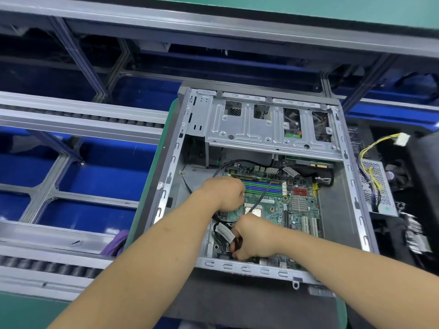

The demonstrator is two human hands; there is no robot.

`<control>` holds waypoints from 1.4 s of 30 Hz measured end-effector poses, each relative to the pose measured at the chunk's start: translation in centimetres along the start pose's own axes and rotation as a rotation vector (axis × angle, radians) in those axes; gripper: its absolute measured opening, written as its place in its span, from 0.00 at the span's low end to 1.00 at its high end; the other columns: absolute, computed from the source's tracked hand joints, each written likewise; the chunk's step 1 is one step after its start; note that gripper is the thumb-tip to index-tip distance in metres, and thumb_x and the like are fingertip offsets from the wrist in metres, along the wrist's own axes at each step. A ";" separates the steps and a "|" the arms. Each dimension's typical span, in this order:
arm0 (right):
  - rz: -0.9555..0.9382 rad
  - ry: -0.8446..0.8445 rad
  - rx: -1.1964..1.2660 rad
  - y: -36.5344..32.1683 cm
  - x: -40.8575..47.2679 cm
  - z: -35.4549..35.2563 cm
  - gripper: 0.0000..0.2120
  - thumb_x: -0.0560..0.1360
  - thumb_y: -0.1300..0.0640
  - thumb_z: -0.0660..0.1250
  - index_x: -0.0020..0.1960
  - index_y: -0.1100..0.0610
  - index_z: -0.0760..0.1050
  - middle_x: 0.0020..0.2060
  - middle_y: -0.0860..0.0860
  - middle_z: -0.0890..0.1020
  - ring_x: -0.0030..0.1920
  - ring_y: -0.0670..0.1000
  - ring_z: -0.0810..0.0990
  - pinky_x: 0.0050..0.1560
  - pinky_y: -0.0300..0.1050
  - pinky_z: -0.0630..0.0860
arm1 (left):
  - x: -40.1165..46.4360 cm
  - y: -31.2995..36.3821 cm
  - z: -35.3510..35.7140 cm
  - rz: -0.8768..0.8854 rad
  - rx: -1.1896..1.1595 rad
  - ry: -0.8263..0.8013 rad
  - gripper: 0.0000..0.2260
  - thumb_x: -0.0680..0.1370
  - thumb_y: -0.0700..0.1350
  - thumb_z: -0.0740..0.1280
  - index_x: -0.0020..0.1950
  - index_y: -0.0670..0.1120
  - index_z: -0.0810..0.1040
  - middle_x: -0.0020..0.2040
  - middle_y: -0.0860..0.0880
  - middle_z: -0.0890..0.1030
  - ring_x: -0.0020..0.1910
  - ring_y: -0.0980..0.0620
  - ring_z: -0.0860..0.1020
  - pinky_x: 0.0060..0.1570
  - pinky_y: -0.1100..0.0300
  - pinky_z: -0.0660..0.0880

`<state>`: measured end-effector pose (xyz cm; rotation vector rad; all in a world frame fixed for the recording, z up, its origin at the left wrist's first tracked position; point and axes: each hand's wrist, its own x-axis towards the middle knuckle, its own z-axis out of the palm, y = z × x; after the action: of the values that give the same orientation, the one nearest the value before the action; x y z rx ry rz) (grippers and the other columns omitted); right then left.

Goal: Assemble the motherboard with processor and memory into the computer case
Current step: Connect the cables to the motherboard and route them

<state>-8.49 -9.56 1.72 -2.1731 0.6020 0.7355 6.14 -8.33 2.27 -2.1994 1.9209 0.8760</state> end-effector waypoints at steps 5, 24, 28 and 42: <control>-0.002 -0.005 -0.089 -0.4 0.3 0.3 0.08 0.70 0.60 0.75 0.39 0.63 0.79 0.36 0.59 0.82 0.33 0.58 0.76 0.35 0.47 0.77 | 0.1 -0.1 0.2 -0.004 0.003 -0.008 0.10 0.81 0.46 0.57 0.47 0.46 0.77 0.46 0.47 0.79 0.46 0.46 0.77 0.39 0.56 0.70; -0.091 -0.042 -0.059 0.6 -0.4 -0.2 0.16 0.73 0.57 0.78 0.32 0.49 0.73 0.31 0.45 0.79 0.29 0.40 0.72 0.28 0.30 0.66 | 0.1 0.1 0.2 0.023 0.002 -0.004 0.09 0.81 0.46 0.57 0.43 0.48 0.74 0.39 0.51 0.74 0.41 0.47 0.73 0.35 0.57 0.66; -0.103 -0.017 -0.096 0.6 -0.1 0.0 0.13 0.73 0.52 0.77 0.36 0.55 0.76 0.37 0.54 0.83 0.36 0.53 0.77 0.35 0.42 0.73 | 0.1 0.1 0.2 0.021 0.002 -0.009 0.09 0.80 0.46 0.58 0.41 0.49 0.72 0.40 0.51 0.75 0.42 0.47 0.74 0.36 0.57 0.66; -0.205 -0.066 -0.299 -0.3 0.3 -0.2 0.08 0.77 0.61 0.70 0.44 0.66 0.79 0.38 0.61 0.81 0.36 0.57 0.73 0.35 0.45 0.69 | 0.6 -0.2 0.7 0.026 0.012 -0.007 0.11 0.80 0.46 0.58 0.38 0.50 0.69 0.38 0.52 0.73 0.39 0.49 0.72 0.33 0.58 0.64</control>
<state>-8.04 -9.61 1.76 -2.4270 0.2400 0.8238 6.09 -8.52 1.30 -2.1673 1.9504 0.8720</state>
